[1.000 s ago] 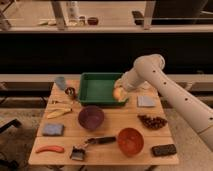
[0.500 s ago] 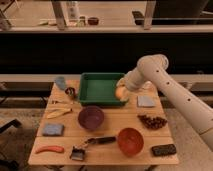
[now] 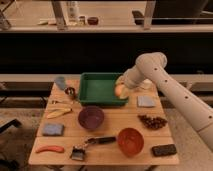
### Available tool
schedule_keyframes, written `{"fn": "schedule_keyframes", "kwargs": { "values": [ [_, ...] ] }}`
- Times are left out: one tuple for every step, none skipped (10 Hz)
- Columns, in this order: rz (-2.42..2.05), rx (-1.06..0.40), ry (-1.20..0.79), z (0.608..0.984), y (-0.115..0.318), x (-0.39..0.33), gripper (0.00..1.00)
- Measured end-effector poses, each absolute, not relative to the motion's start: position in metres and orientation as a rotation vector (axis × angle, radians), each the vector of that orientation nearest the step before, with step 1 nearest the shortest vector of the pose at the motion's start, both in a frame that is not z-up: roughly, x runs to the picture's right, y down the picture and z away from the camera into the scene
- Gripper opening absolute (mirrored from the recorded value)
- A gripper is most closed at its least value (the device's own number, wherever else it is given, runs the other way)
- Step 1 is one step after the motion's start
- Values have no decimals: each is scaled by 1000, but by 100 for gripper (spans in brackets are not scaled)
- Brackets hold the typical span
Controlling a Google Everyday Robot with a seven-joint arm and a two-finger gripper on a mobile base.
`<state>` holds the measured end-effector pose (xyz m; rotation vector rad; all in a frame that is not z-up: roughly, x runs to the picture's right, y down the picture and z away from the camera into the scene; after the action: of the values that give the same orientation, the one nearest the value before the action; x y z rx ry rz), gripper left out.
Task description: Place apple in paper cup
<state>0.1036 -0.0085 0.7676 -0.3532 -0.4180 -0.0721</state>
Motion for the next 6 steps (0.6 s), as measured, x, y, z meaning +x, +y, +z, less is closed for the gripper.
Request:
{"fn": "schedule_keyframes", "kwargs": {
  "values": [
    [-56,-345,-412,768,-9,113,2],
    [-38,-333,-407,768,-11,126,2],
    [-4,-308,-394,767,-14,155,2],
    [20,-293,-386,767,-17,173,2],
    [50,-274,-385,768,-24,196,2],
    [77,-261,-391,774,-35,215,2]
  ]
}}
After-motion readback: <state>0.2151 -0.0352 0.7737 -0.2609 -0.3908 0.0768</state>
